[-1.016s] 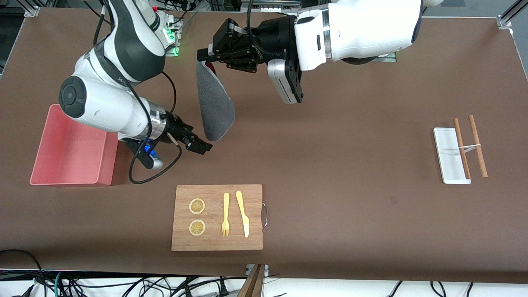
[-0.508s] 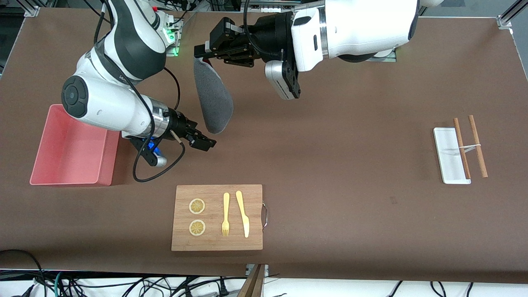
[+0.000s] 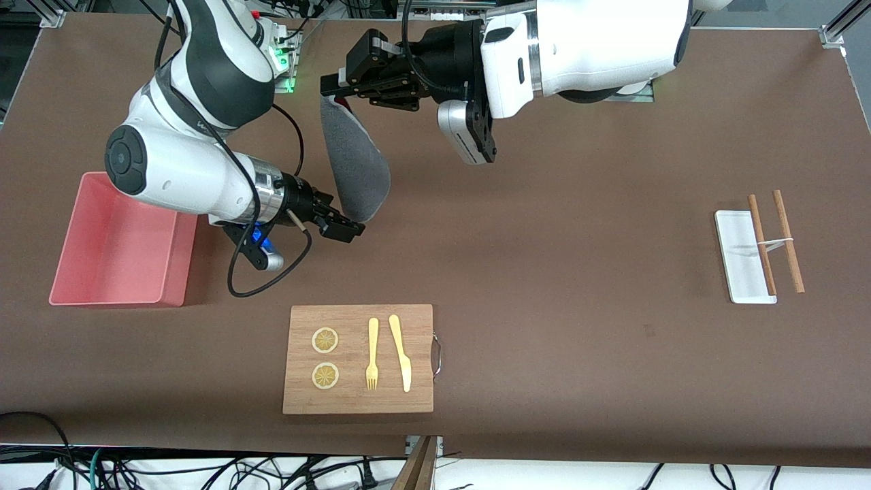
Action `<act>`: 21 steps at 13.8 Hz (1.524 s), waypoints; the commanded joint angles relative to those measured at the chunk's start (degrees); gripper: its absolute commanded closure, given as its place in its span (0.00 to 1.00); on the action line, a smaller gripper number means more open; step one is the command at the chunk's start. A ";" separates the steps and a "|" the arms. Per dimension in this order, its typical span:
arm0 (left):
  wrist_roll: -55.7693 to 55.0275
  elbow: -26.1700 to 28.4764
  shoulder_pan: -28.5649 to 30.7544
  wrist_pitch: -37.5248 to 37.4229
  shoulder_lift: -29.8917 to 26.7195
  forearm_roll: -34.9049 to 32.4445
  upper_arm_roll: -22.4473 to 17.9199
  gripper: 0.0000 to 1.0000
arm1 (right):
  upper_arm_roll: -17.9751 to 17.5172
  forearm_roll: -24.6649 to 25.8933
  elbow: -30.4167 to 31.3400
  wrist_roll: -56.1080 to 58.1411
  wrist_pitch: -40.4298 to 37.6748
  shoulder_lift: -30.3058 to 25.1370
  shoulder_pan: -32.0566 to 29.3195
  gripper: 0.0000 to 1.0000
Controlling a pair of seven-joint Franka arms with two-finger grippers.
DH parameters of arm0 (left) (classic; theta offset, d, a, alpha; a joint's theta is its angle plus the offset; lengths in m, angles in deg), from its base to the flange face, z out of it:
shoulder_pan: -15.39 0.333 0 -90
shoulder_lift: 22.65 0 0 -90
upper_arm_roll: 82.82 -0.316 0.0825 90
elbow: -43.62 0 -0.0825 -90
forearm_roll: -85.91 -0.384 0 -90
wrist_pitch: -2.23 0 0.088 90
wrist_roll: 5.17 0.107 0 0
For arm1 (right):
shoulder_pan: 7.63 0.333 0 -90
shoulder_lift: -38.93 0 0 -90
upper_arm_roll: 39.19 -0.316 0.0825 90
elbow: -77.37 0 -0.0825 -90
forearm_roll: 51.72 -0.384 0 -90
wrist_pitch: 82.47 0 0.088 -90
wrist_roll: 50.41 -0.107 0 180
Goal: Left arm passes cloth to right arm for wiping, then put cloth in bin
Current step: 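Grasp the hanging cloth with the right gripper below the left gripper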
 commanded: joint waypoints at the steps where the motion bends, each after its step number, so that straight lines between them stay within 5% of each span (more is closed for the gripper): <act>1: -0.71 -0.22 -0.52 0.52 -0.32 1.52 -0.69 1.00 | -0.12 -1.48 -0.92 0.97 -2.96 0.53 0.36 0.00; 3: -0.71 -0.22 -0.52 0.52 -0.32 1.52 -0.69 1.00 | -0.12 -1.48 -0.83 1.23 -5.16 0.70 0.46 0.12; 9: -0.71 -0.22 -0.52 0.52 -0.32 1.52 -0.69 1.00 | -0.03 -5.87 -0.83 2.72 -10.88 1.49 0.28 0.93; 10: -0.71 -0.22 -0.52 0.52 -0.32 1.43 -0.69 1.00 | -0.03 -5.87 -0.83 2.73 -10.88 1.49 0.19 1.00; 17: -0.71 -0.22 -0.44 0.52 -0.32 1.43 -0.69 1.00 | 0.14 -5.44 -1.09 2.73 -10.71 1.49 -0.07 1.00; 18: -0.45 -0.13 -0.35 0.52 -0.50 0.73 -0.95 0.76 | 0.23 -5.35 -1.09 3.16 -10.71 1.49 -0.07 1.00; 19: 0.17 -0.05 -0.26 0.43 -0.41 -0.32 -1.04 0.01 | 0.41 -5.26 -1.09 3.69 -10.53 1.49 -0.16 1.00; 21: 0.17 -0.13 -0.26 0.43 -0.50 -1.64 -1.04 0.00 | 0.67 -5.08 -1.18 5.27 -10.44 1.76 -0.59 1.00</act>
